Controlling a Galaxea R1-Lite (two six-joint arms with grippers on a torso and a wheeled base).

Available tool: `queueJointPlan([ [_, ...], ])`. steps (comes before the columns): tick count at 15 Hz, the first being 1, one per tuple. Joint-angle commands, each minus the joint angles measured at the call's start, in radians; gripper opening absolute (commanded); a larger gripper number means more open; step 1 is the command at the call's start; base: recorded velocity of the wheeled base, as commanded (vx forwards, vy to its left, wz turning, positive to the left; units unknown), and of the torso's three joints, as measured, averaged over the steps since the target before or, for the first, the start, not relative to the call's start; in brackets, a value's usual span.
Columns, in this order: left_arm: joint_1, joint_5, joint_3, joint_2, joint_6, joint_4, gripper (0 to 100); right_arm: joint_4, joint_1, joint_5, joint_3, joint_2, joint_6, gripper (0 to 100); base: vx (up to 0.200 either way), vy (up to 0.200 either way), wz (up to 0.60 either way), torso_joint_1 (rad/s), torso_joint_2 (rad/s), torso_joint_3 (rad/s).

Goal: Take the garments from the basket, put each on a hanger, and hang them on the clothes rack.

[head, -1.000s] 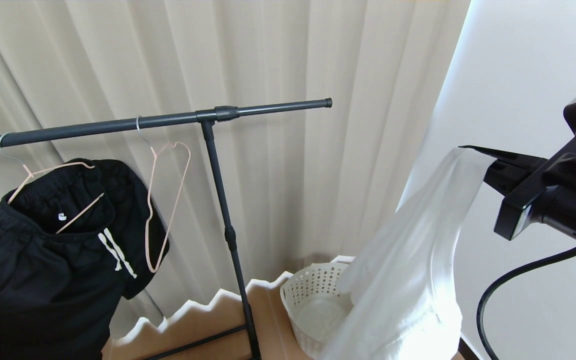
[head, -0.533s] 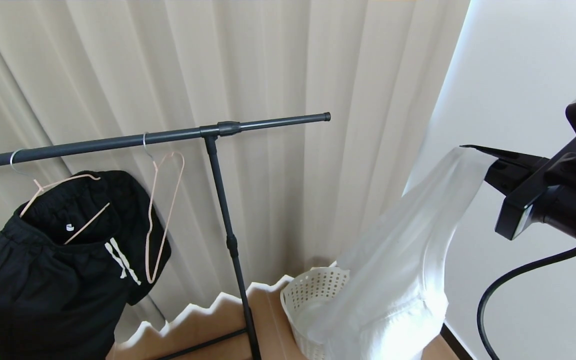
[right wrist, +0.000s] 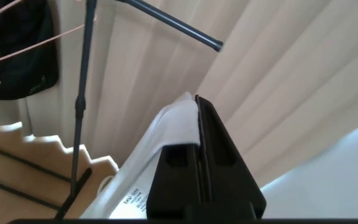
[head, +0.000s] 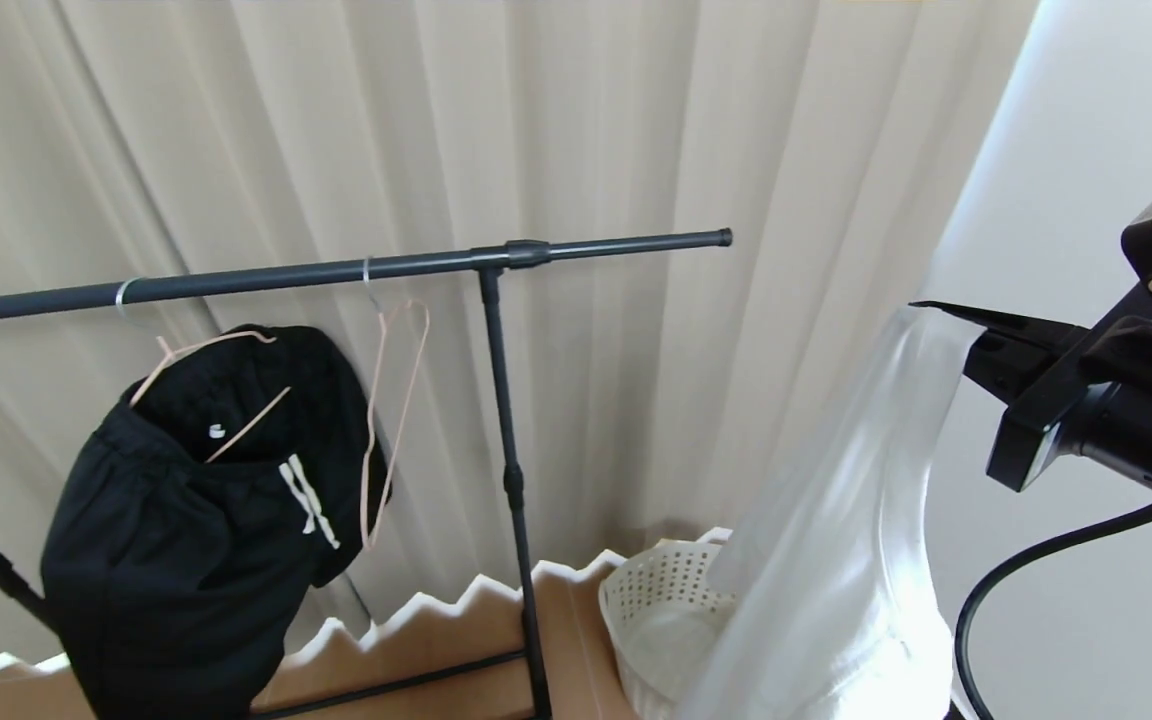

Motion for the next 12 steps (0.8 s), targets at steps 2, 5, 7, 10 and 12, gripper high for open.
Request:
queueJointPlan([
  [2,-0.001,0.000,0.000,0.000,0.001,-0.001,100,-0.001,-0.009,0.000,0.005,-0.003,-0.002,0,0.000,0.000,0.60,0.007,0.00,-0.002],
  [5,0.000,-0.002,0.000,0.000,0.001,-0.001,100,-0.002,-0.009,0.000,0.004,-0.005,-0.002,0,-0.133,0.000,0.00,0.002,0.00,0.002],
  [7,-0.001,-0.002,0.000,0.000,0.001,-0.001,100,-0.002,-0.009,0.000,0.004,-0.010,-0.002,0,-0.200,0.000,0.00,0.007,0.00,-0.005],
  [10,-0.001,-0.002,0.000,0.000,0.001,-0.001,100,-0.002,-0.009,0.000,0.005,-0.014,-0.002,0,-0.200,0.000,0.00,-0.004,0.00,-0.001],
  [12,-0.001,-0.002,0.000,0.000,0.000,-0.001,100,-0.002,-0.009,0.002,0.002,-0.013,0.000,0,-0.100,0.100,0.00,0.005,0.00,0.005],
])
